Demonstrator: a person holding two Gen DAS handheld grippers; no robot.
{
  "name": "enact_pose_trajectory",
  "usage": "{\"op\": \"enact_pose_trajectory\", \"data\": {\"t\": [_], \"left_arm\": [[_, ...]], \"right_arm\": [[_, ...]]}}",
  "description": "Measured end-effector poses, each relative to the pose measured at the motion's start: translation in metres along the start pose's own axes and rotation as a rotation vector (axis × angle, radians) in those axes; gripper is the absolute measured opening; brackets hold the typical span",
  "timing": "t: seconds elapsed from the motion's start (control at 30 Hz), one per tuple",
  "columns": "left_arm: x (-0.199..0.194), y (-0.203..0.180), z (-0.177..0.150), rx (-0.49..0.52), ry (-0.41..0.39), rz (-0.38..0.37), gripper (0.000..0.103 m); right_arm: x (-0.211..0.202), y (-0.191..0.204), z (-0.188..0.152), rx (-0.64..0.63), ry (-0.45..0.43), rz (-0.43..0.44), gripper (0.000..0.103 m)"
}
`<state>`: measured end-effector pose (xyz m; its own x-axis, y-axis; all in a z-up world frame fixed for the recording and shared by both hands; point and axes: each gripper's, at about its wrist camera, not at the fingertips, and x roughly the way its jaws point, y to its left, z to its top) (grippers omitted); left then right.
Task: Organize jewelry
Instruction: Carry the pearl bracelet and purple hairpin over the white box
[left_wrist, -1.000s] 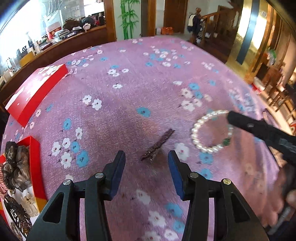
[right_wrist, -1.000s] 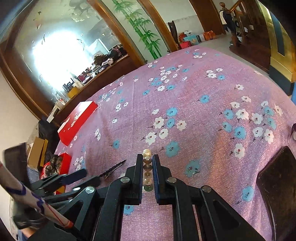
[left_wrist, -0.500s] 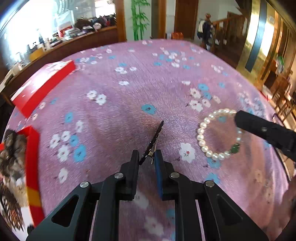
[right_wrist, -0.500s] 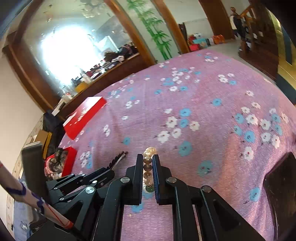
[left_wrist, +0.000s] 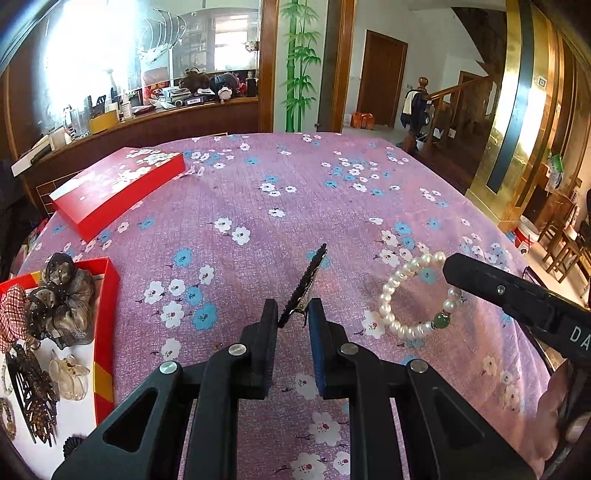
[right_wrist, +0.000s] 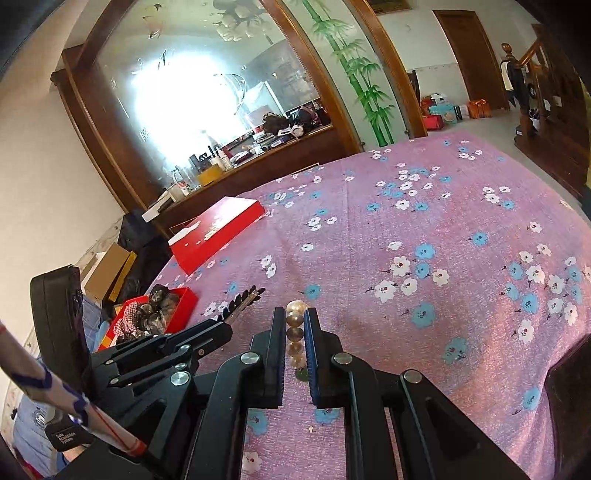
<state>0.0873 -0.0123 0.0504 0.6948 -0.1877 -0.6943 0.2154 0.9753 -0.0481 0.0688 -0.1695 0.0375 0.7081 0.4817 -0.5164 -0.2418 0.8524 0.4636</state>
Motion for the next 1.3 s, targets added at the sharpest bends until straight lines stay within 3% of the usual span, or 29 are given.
{"op": "enact_pose_trajectory", "data": {"t": [0.47,0.67,0.83,1.0,1.3], "left_arm": [[-0.009,-0.002,0.002,-0.011,-0.025,0.019,0.016],[-0.043,0.003,0.002,-0.04,-0.054,0.009,0.016],[-0.08,0.023,-0.014,-0.058,-0.075,0.022,0.016],[-0.119,0.064,-0.037,-0.094,-0.101,0.06,0.016],[-0.179,0.173,-0.094,-0.251,-0.12,0.219,0.016]], "right_arm": [[-0.001,0.001,0.0,-0.015,-0.007,-0.015,0.01],[-0.004,0.005,0.003,0.006,-0.004,-0.026,0.01],[-0.011,0.041,-0.002,-0.037,-0.003,0.018,0.01],[-0.008,0.097,-0.014,-0.091,0.044,0.126,0.01],[0.029,0.21,-0.054,-0.239,0.186,0.29,0.011]]}}
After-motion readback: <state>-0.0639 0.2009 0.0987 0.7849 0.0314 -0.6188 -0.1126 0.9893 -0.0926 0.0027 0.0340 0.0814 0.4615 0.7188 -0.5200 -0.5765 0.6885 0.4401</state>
